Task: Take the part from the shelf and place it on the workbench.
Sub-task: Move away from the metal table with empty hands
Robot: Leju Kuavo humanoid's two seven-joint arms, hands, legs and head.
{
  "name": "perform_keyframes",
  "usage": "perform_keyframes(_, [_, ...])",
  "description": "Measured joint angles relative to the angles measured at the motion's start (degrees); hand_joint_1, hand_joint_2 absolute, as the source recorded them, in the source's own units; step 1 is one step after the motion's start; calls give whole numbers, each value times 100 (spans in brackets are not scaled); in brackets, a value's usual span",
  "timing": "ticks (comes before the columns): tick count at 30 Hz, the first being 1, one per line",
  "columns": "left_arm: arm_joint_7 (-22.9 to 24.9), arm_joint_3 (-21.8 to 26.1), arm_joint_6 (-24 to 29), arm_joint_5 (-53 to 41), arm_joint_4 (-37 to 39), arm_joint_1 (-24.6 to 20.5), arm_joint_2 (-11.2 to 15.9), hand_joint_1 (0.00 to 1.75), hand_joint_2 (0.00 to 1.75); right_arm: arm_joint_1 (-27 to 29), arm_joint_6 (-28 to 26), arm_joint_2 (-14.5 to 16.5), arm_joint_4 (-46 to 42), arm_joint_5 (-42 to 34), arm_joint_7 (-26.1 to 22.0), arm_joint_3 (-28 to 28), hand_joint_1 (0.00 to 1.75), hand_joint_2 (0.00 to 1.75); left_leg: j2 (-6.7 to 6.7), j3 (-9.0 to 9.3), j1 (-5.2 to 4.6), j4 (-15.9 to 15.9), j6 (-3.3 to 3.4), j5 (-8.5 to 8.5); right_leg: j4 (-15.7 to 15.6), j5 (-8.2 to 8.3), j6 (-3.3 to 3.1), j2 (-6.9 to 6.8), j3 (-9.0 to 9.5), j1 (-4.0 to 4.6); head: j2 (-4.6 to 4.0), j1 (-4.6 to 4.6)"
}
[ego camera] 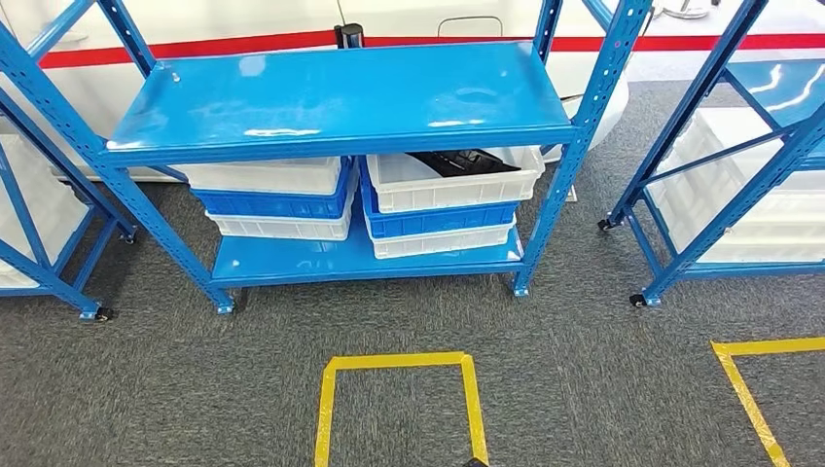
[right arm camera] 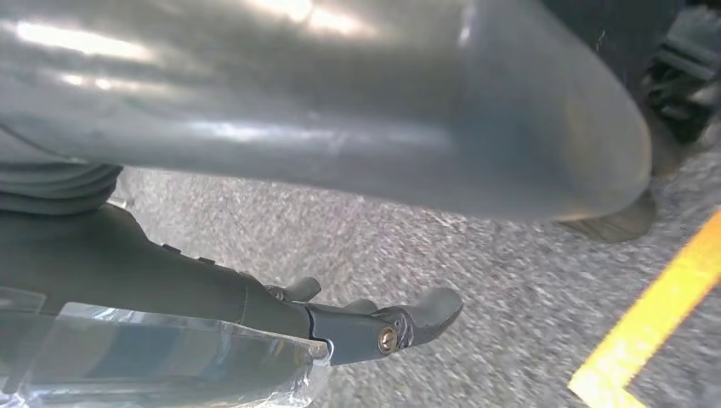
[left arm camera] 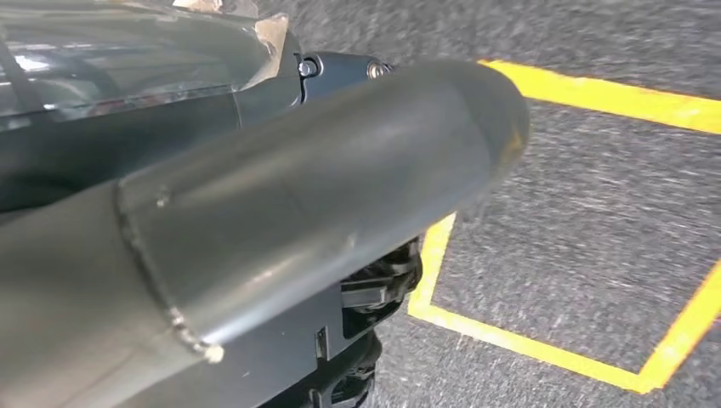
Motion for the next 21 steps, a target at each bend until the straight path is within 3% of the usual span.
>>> perform_keyframes(1, [-1,0,5,-1,1,1,6,0,0,-7,0,5,-1,4,0,0,0,0,9,70,-16,-299,28,250,-6,-68,24,7,73,7,0,1])
perform_keyframes(2, [-4,0,15,-1,0,0,10,0,0,-23,0,9,-2,11,0,0,0,0,10,135,-31,-506,61,371,-17,-143,55,17,143,15,0,2])
perform_keyframes(5, [-22,0,46,1,-4,-9,8,0,0,-65,0,10,-8,26,-2,0,0,0,-30,286,-57,-647,158,290,-8,-191,208,34,364,48,0,4])
perform_keyframes(7, [-41,1,57,5,-5,-2,7,0,0,-74,0,11,-10,32,-3,0,0,0,-46,473,-55,-727,255,419,199,-211,263,22,379,48,-1,20])
perform_keyframes(9, [-55,3,65,15,-5,4,6,0,0,-86,0,10,-10,38,-2,0,0,0,-38,607,-65,-762,338,472,782,-409,220,14,57,37,-1,33])
perform_keyframes(11, [-58,3,64,22,-4,7,2,0,0,-83,0,9,-9,40,-1,0,0,0,-51,657,-96,-762,373,398,1430,-670,201,14,-478,40,0,34])
perform_keyframes(12, [-59,3,65,24,-3,15,-1,0,0,-69,0,8,-9,40,0,0,0,0,-68,684,-115,-762,381,358,1561,-745,209,13,-674,45,0,34])
perform_keyframes(13, [-60,3,66,26,-3,25,-1,0,0,-51,0,6,-8,41,2,0,0,0,-86,726,-136,-761,385,315,1486,-715,240,13,-777,51,0,35])
perform_keyframes(14, [-63,3,68,28,-2,33,-2,0,0,-35,0,4,-8,42,3,0,0,0,-100,781,-154,-760,385,268,1227,-568,278,13,-788,62,0,35])
perform_keyframes(16, [-70,3,72,30,4,46,-8,0,0,-13,0,-9,-5,43,5,0,0,0,-115,886,-180,-764,374,163,545,-20,295,14,-690,104,0,21])
perform_keyframes(18, [-75,3,79,33,14,50,-15,0,0,-16,0,-22,1,44,9,0,0,0,-123,954,-180,-783,337,86,189,321,164,9,-604,155,0,1])
perform_keyframes(20, [-75,3,84,36,16,57,-22,0,0,-25,0,-25,4,44,17,0,0,0,-124,991,-178,-740,281,115,82,343,30,11,-524,158,0,-2])
perform_keyframes(21, [-76,3,84,36,13,61,-21,0,0,-27,0,-26,3,44,20,0,0,0,-117,951,-181,-636,251,166,17,356,-1,13,-435,137,0,4])
